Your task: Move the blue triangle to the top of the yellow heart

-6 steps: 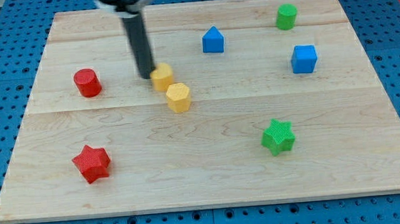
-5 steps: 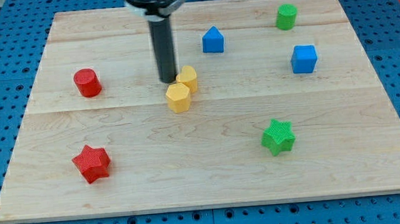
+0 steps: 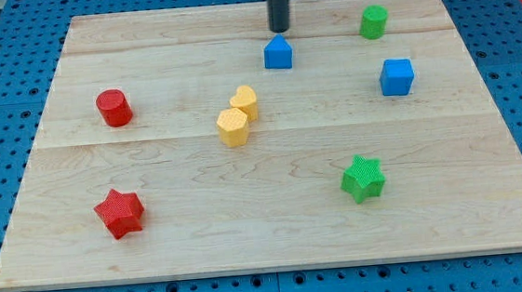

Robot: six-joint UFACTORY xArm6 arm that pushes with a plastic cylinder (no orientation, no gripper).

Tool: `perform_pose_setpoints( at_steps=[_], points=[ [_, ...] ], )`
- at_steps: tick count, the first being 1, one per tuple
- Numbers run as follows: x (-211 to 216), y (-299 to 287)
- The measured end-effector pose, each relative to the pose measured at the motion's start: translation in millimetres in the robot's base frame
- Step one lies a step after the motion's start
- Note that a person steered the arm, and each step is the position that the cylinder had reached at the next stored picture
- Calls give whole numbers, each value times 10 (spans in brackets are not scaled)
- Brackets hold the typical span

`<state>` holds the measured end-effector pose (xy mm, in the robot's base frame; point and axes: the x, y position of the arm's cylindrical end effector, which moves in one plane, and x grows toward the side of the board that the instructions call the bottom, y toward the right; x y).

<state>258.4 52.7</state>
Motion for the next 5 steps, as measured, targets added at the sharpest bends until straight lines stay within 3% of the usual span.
perform_pose_setpoints(
  at_steps=[1,2,4,5],
  points=[
    [552,67],
    [892,-287],
    [150,44],
    [571,-498]
  ],
)
